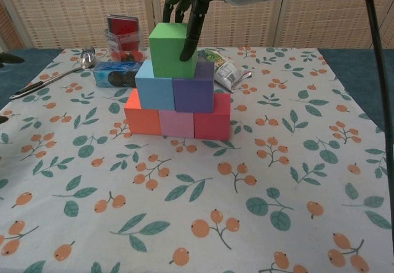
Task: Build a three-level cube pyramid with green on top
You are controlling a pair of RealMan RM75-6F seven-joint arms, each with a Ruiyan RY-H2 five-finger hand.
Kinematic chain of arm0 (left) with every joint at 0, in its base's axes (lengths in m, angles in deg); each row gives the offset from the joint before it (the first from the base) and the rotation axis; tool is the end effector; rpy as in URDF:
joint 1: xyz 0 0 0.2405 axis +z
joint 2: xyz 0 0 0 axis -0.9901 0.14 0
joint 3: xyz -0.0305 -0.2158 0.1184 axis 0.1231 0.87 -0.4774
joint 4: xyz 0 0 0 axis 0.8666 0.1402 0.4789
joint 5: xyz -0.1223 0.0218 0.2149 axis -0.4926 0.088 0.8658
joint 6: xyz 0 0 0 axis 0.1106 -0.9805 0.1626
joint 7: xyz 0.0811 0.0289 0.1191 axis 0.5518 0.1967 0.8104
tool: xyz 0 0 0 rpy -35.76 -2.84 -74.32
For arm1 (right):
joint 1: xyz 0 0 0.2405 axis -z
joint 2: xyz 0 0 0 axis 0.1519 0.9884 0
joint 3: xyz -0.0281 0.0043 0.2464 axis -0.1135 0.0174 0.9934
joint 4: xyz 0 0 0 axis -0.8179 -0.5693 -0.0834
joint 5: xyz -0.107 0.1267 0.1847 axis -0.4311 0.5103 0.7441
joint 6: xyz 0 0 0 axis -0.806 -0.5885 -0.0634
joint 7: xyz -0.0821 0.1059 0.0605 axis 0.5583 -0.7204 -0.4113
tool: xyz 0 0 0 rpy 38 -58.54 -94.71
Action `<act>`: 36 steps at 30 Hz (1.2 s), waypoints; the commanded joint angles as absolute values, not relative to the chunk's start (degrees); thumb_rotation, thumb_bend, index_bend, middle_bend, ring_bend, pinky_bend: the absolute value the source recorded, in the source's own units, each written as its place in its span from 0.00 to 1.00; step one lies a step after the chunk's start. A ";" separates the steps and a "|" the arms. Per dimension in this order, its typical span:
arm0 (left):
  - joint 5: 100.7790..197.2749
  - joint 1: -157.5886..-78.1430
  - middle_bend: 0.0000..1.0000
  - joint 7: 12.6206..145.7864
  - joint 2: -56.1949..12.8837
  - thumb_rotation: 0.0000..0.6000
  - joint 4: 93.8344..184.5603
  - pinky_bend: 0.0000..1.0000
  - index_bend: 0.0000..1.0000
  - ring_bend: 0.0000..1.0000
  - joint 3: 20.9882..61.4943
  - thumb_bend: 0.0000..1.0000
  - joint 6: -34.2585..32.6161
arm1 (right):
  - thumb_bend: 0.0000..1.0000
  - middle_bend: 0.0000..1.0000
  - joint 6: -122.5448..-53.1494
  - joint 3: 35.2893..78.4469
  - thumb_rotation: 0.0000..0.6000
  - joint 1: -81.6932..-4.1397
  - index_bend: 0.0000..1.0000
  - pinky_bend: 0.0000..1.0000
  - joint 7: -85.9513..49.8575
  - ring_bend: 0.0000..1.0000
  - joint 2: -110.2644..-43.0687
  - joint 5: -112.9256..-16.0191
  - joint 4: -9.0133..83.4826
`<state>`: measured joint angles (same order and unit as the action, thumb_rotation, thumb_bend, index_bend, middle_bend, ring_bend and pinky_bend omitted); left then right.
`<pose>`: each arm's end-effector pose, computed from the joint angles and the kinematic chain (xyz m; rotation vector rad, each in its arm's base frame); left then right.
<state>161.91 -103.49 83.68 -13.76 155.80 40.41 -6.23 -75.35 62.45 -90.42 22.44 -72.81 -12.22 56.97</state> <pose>-0.2648 0.2870 0.0443 -1.5022 -1.0299 -0.9542 0.0571 -0.4035 -0.0201 1.9375 -0.9835 0.8391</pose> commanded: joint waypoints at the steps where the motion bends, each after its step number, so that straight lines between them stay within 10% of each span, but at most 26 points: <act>1: 161.94 -103.50 0.00 83.65 -13.78 1.00 155.78 0.04 0.00 0.00 40.41 0.31 -6.22 | 0.00 0.31 -75.77 62.51 1.00 -90.47 0.28 0.00 22.29 0.05 -72.84 -12.48 57.12; 36: 161.70 -103.40 0.00 83.30 -13.57 1.00 155.98 0.04 0.00 0.00 40.16 0.31 -5.80 | 0.00 0.38 -80.63 62.91 1.00 -91.25 0.33 0.00 24.91 0.12 -73.79 -10.46 59.12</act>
<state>161.70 -103.40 83.30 -13.56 155.99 40.17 -5.80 -80.60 62.93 -91.15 24.73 -73.70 -10.60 59.17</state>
